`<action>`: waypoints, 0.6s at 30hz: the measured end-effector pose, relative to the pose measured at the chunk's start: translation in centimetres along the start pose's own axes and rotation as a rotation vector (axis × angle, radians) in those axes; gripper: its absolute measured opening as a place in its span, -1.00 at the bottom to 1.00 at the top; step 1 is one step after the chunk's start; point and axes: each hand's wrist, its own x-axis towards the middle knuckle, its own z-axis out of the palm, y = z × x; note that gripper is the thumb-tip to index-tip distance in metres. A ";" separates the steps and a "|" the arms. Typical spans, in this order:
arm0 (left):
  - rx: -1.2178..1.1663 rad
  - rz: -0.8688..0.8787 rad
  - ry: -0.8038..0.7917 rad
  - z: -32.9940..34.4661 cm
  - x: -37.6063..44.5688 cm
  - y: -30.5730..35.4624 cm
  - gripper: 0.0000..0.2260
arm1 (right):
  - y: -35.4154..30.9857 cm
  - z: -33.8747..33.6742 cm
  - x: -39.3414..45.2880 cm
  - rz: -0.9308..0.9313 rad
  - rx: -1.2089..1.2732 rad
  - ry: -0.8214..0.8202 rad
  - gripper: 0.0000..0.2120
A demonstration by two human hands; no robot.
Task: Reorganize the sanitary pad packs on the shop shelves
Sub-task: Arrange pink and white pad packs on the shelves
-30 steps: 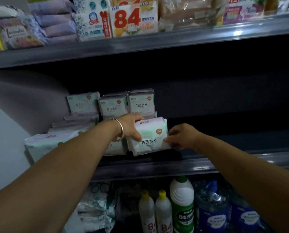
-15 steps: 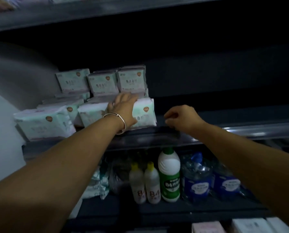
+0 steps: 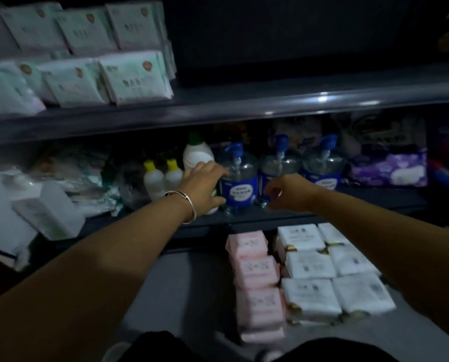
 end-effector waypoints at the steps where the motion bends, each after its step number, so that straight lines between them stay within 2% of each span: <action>1: -0.005 -0.005 -0.067 1.2 -0.1 0.8 -0.47 | 1.0 0.8 -0.6 0.008 -0.012 -0.018 -0.64; 7: -0.029 -0.006 -0.282 7.3 -0.1 3.0 -0.43 | 4.9 5.2 -1.8 0.080 -0.056 -0.120 -0.60; 14: -0.058 -0.038 -0.415 13.2 -0.1 1.5 -0.39 | 5.3 10.2 1.7 0.050 -0.091 -0.221 -0.58; 18: -0.119 -0.071 -0.437 16.4 -0.3 0.4 -0.44 | 5.8 13.9 4.6 -0.009 -0.132 -0.233 -0.47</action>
